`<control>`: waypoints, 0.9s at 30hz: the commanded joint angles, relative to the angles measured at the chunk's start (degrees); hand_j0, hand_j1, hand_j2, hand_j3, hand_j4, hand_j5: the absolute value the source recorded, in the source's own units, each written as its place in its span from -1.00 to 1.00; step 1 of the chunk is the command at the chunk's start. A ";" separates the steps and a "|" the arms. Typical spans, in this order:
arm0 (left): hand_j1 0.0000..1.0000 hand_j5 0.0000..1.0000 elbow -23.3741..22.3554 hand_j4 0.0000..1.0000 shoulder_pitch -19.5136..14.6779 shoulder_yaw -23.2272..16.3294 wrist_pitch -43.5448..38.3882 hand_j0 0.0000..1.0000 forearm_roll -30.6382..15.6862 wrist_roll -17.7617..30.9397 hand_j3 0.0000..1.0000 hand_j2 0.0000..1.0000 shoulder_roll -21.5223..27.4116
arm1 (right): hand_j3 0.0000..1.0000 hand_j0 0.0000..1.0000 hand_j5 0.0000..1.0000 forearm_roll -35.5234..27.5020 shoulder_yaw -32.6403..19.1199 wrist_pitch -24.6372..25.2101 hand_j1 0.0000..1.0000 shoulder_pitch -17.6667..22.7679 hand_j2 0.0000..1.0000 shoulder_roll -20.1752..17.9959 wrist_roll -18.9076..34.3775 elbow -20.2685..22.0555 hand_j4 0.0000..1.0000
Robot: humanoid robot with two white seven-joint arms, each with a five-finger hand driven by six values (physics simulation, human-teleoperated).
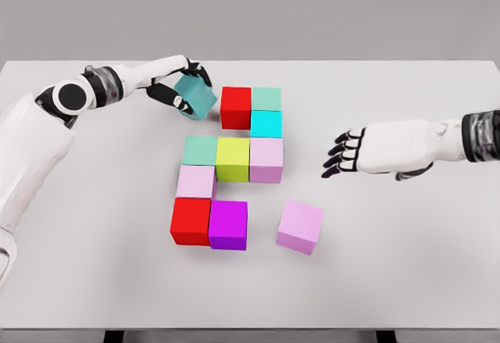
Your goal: Assemble the squares on the desktop into the number 2
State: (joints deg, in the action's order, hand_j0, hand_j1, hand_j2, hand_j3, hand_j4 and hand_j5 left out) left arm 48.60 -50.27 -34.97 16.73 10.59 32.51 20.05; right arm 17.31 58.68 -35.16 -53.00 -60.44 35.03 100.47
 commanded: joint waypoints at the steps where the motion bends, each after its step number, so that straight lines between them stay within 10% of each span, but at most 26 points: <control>1: 0.65 0.65 -0.17 0.65 0.00 0.08 -0.03 0.65 -0.30 -0.26 0.65 0.65 0.07 | 1.00 1.00 1.00 -0.26 0.47 0.16 1.00 0.00 1.00 -0.73 -0.03 -0.01 1.00; 27: 0.77 0.77 -2.72 0.77 0.00 -0.98 -0.21 0.77 0.31 -0.43 0.77 0.77 -0.63 | 1.00 1.00 1.00 -0.18 7.24 0.16 1.00 3.43 1.00 1.73 -0.03 0.16 1.00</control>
State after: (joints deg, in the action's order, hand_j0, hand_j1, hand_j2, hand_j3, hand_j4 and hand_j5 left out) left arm 46.00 -50.27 -35.91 16.64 11.15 32.10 19.63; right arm 17.40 65.71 -35.12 -49.57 -59.38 35.02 100.63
